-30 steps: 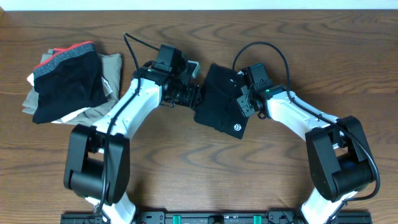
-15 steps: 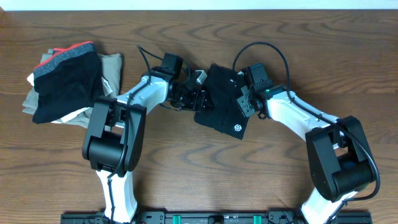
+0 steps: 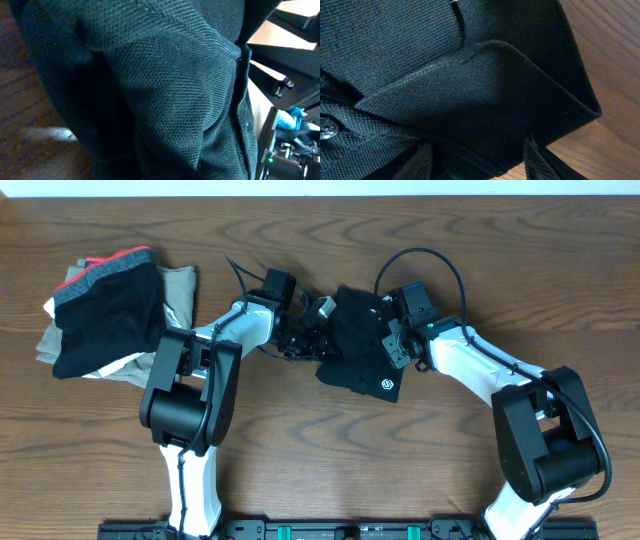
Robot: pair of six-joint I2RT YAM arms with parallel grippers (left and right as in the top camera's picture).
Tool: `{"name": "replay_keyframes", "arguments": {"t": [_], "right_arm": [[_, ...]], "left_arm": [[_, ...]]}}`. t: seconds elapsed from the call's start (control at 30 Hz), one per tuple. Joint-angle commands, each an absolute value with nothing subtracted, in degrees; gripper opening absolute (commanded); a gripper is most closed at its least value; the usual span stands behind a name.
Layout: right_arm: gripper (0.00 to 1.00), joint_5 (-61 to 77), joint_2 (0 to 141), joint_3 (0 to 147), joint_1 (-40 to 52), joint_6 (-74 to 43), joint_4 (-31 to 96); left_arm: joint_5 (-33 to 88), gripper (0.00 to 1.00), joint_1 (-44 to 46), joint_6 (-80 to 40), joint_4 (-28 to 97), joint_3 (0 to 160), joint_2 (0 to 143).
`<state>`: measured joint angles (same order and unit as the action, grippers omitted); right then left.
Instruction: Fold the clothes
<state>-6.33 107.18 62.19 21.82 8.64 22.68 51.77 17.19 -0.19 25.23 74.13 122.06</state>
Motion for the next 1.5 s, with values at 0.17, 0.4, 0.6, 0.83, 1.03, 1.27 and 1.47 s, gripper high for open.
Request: {"name": "replay_keyframes", "arguments": {"t": [0.17, 0.4, 0.6, 0.83, 1.03, 1.27, 1.47], "right_arm": [[0.55, -7.3, 104.1, 61.5, 21.6, 7.7, 25.3], [0.64, -7.3, 90.6, 61.5, 20.3, 7.3, 26.6], [0.65, -7.3, 79.5, 61.5, 19.4, 7.3, 29.2], [0.65, -7.3, 73.9, 61.5, 19.1, 7.4, 34.0], [0.65, -7.3, 73.8, 61.5, 19.1, 7.4, 36.3], [0.65, -7.3, 73.8, 61.5, 19.1, 7.4, 36.9], [0.65, -7.3, 73.8, 61.5, 19.1, 7.3, 36.9]], "left_arm": [[41.5, 0.06, 14.0, -1.8, 31.8, 73.0, 122.6], [25.7, 0.06, 6.3, -1.8, 43.3, 75.5, 112.6], [6.9, 0.06, 0.9, -0.3, 49.8, 80.1, 103.3], [-4.1, 0.06, -4.4, 4.0, 51.8, 86.2, 99.2], [-5.1, 0.06, -6.9, 9.1, 52.5, 91.9, 99.2], [-5.6, 0.06, -7.9, 11.3, 52.5, 97.8, 99.2], [-5.3, 0.06, -7.9, 11.6, 52.0, 98.2, 99.2]]}}
